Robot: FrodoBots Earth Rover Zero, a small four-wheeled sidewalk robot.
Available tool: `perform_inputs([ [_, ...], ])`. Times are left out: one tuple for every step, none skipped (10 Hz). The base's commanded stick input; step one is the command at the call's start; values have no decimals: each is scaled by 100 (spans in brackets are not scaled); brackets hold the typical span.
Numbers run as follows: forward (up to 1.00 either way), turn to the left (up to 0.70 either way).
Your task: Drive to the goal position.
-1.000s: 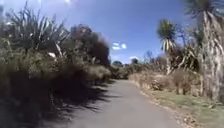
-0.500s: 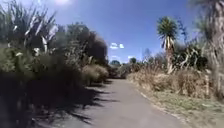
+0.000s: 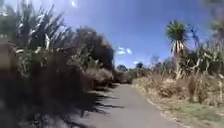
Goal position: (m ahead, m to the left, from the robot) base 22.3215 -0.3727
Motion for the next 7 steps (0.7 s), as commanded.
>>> perform_inputs([
  [100, 0],
  [100, 0],
  [100, 0],
  [100, 0],
  [100, 0],
  [100, 0],
  [100, 0],
])
